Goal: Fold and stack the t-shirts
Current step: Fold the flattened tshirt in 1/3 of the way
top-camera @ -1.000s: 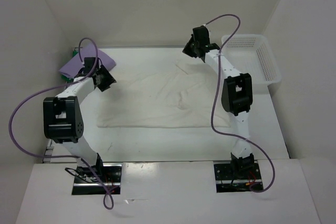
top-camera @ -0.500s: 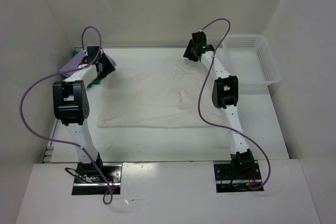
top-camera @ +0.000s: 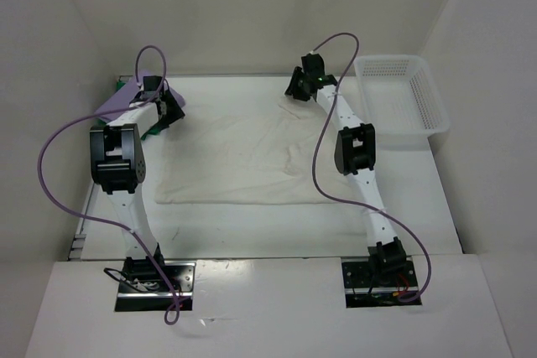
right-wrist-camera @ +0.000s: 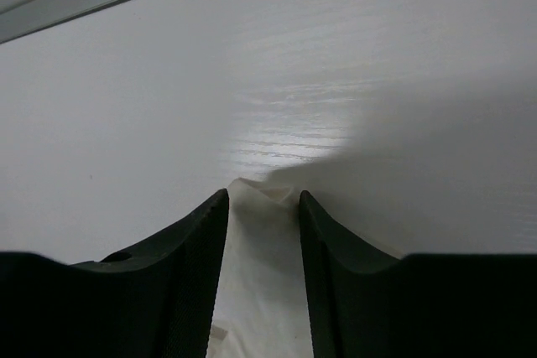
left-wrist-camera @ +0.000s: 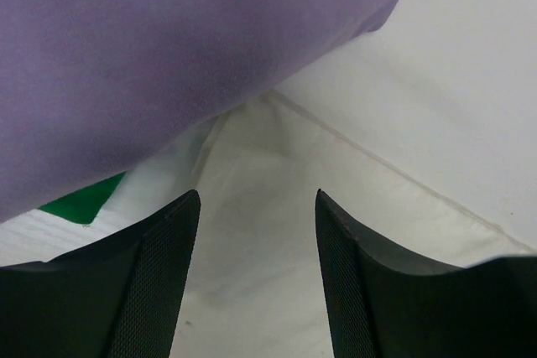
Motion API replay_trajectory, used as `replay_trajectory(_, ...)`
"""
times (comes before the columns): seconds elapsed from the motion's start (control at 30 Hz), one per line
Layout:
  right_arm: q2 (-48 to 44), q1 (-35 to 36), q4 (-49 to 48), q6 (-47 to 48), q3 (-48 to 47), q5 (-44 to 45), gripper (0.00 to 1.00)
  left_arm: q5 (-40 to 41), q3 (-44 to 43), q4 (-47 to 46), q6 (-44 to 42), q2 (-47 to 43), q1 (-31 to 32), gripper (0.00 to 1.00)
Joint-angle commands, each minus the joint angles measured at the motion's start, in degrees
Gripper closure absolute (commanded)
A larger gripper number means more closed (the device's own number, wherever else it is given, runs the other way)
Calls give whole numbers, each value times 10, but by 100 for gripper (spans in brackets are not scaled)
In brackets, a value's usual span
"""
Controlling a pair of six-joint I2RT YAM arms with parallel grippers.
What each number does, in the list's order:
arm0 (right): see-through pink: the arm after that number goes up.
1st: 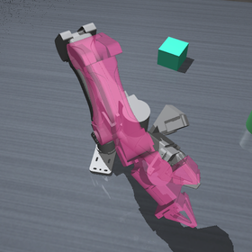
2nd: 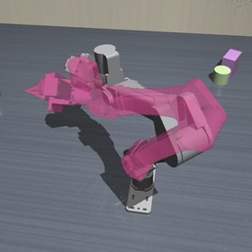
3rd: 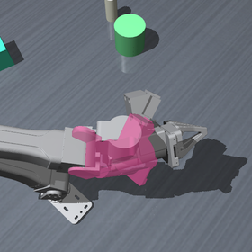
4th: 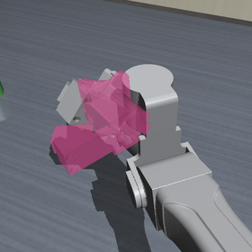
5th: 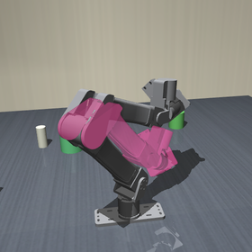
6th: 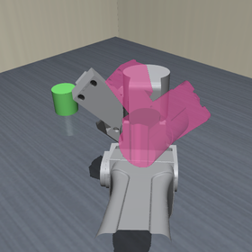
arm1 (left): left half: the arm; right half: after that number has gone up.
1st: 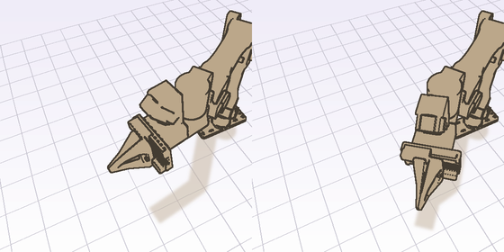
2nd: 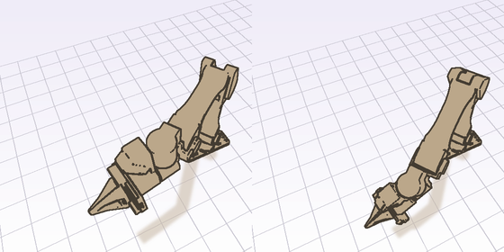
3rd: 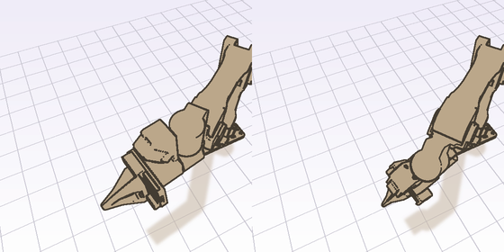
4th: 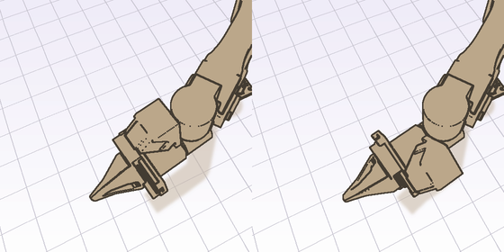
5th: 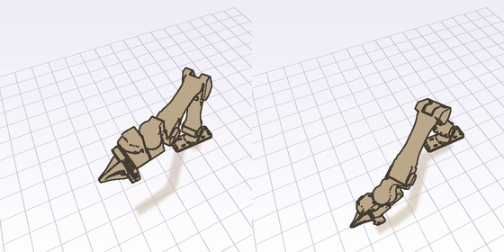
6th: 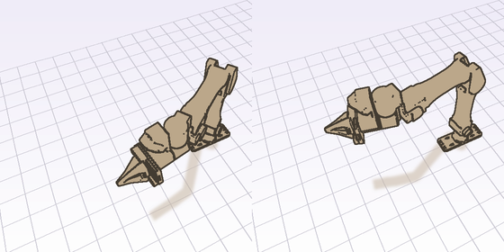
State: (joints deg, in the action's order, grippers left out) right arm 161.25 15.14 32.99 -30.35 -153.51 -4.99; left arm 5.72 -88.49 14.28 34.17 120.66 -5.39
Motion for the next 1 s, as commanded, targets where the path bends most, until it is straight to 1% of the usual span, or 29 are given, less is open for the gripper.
replay_trajectory(0.0,19,6,-13,-2,-32,-20,57,1,-26,-7,-24,10,-1,35)
replay_trajectory(0.03,19,6,-13,-8,-32,-20,61,1,-26,-7,-24,10,-1,35)
replay_trajectory(0.07,19,6,-13,-8,-38,-20,74,1,-26,-7,-24,10,-1,35)
replay_trajectory(0.1,19,6,-13,-8,-38,-20,78,1,-26,-7,-24,10,-1,35)
replay_trajectory(0.27,-9,6,-13,-28,-69,12,92,1,-26,-7,-24,4,-1,35)
replay_trajectory(0.3,-15,6,-13,-28,-69,18,97,1,-26,-7,-24,-2,-1,35)
replay_trajectory(0.33,-21,-1,-13,-37,-74,24,100,1,-26,-7,-24,-2,-1,35)
replay_trajectory(0.5,-49,-29,-6,-54,-79,6,100,1,-20,-13,-24,-2,-1,35)
replay_trajectory(0.53,-57,-35,14,-54,-87,16,100,1,-20,-13,-24,-2,-1,35)
replay_trajectory(0.57,-63,-35,22,-47,-87,32,100,1,-20,-13,-24,-2,-1,35)
replay_trajectory(0.63,-63,-41,27,-47,-87,38,100,1,-20,-18,-24,-2,-1,35)
replay_trajectory(0.67,-63,-46,45,-47,-82,45,98,7,-20,-18,-24,-2,-1,35)
replay_trajectory(0.73,-63,-52,68,-63,-82,95,93,15,-20,-18,-17,-7,-1,35)
replay_trajectory(0.8,-54,-70,104,-79,-82,115,88,22,-20,-18,-17,-7,-6,35)
replay_trajectory(0.87,-49,-87,110,-85,-75,105,79,28,-14,-25,-17,-13,-6,34)
replay_trajectory(0.97,-49,-92,94,-80,-69,81,64,28,-14,-25,-17,-13,-12,31)
